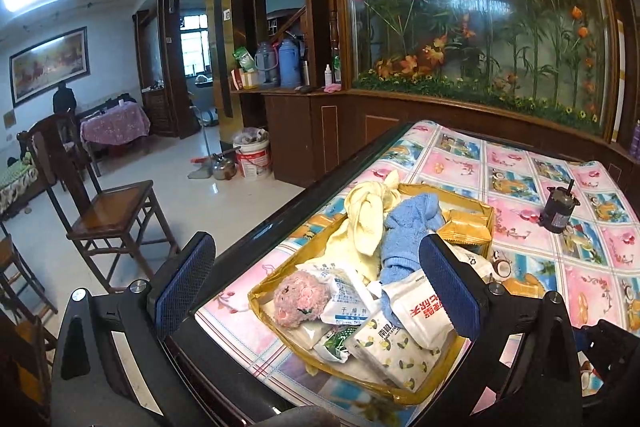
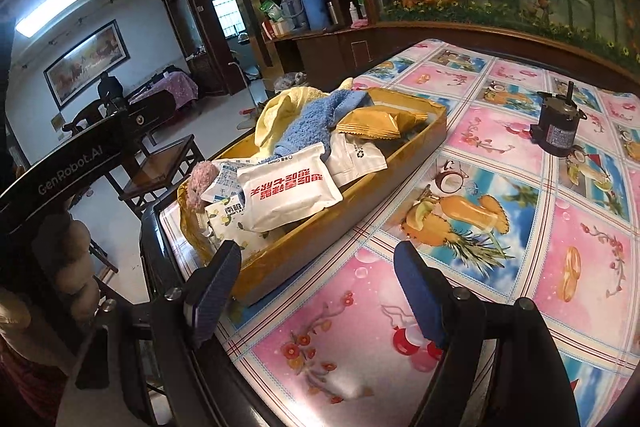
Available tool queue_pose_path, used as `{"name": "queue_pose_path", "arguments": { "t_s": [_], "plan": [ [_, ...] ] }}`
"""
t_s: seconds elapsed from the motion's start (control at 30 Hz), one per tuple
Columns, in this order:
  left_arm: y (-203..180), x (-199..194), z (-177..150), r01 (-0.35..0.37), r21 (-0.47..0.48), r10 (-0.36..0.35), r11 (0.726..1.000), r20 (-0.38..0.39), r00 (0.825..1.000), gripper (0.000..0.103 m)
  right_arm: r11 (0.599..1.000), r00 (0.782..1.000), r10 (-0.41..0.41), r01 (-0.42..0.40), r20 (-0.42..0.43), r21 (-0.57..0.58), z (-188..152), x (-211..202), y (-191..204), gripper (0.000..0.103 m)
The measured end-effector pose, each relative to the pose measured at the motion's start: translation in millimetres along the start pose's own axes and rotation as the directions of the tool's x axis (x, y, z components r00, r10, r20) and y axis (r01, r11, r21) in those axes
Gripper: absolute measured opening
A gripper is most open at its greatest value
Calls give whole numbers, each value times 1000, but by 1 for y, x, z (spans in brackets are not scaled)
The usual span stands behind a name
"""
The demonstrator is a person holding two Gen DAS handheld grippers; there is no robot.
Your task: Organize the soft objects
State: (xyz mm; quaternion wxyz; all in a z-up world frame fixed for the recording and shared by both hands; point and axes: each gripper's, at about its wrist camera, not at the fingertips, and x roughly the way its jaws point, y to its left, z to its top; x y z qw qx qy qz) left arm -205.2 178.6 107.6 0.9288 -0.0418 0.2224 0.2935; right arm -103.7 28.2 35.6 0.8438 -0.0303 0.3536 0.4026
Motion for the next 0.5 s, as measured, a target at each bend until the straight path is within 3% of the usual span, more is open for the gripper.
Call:
{"name": "queue_pose_path", "arguments": {
  "t_s": [0.5],
  "plan": [
    [5,19,-8,0,-10,-1,1000,-81,997,103,1000,999,-1,1,-39,-16,-2,11,8,79]
  ]
}}
